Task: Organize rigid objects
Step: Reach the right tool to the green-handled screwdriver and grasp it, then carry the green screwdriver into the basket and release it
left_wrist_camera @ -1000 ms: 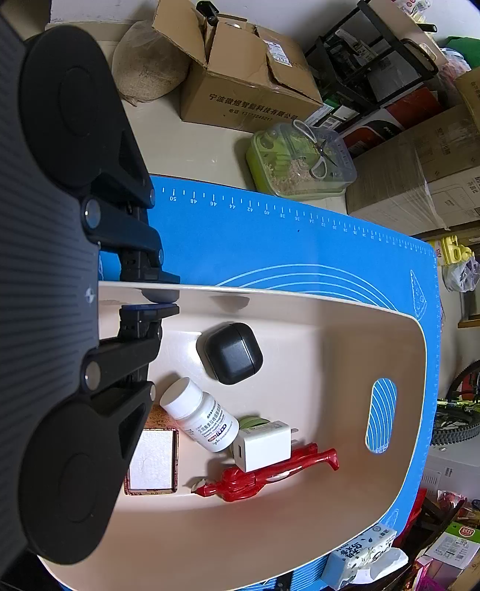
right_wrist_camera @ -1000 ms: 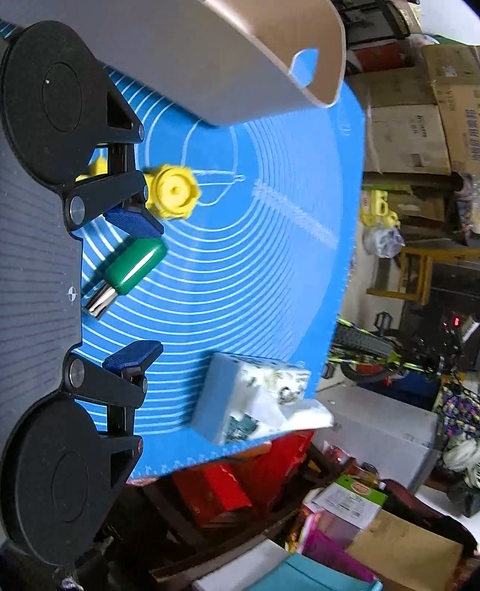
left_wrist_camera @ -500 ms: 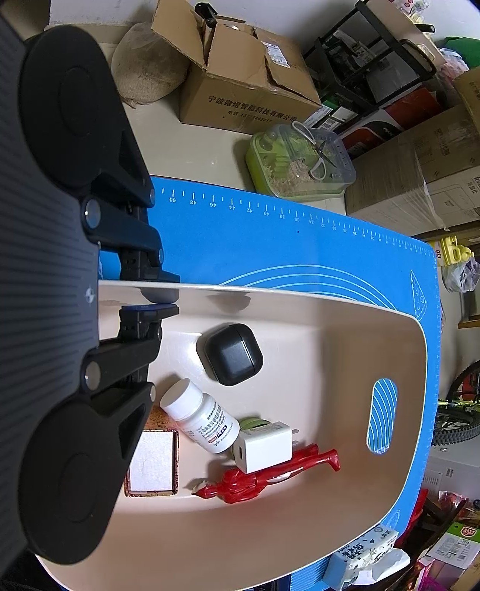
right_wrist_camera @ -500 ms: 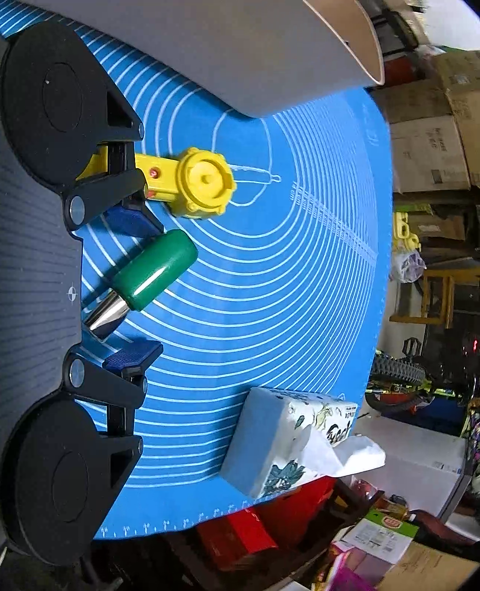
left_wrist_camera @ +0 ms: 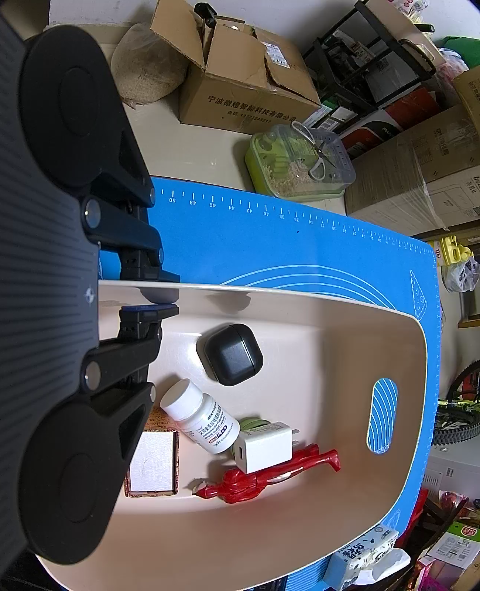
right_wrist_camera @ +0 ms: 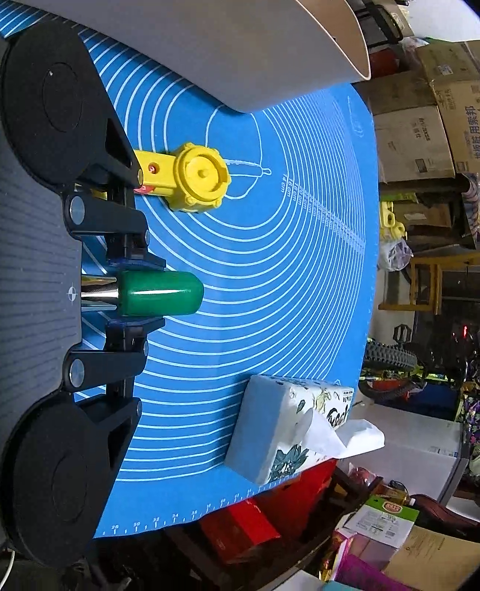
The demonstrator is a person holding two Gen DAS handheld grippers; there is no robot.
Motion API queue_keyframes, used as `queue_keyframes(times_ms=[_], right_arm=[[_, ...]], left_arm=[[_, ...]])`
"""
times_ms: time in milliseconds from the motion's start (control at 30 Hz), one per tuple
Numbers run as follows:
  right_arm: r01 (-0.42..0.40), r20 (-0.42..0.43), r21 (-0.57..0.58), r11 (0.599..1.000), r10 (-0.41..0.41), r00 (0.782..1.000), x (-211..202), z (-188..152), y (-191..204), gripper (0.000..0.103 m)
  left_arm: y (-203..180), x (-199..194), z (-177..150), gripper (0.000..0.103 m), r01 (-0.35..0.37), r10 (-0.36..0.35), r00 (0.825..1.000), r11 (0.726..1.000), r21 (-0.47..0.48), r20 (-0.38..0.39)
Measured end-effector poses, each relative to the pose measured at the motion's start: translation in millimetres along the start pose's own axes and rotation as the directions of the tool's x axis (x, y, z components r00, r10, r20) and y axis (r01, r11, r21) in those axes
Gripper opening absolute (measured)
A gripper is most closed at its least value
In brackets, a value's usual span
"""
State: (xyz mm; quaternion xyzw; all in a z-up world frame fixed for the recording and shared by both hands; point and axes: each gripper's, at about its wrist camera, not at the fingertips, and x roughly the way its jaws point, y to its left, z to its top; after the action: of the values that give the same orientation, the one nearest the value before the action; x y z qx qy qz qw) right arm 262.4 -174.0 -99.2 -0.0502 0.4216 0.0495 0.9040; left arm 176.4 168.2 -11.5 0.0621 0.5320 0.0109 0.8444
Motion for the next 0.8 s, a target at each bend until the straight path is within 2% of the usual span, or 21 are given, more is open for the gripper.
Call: queue_keyframes(times_ms=[233,467,800], right_arm=[[0.059,0.075,-0.02,0.998,-0.057,0.996,-24.7,-9.3,14.7,0.034],[0.059,0.123,-0.002,0.998,-0.059,0.991,-54.9,-2.2,24.1,0.034],[0.01,0.304,-0.024,1.0,-0.003,0.953,-121.4,26.1,69.0,0.034]], left_arm=[[-0.3,0.6,0.3,0.012,0.005,-0.005,1.0,1.0,0.0,-0.001],[-0.6,0.7,0.1,0.012,0.003,-0.003,1.0,1.0,-0.001,0.0],[-0.6,0.7,0.1,0.012,0.003,-0.003,1.0,1.0,0.0,0.0]])
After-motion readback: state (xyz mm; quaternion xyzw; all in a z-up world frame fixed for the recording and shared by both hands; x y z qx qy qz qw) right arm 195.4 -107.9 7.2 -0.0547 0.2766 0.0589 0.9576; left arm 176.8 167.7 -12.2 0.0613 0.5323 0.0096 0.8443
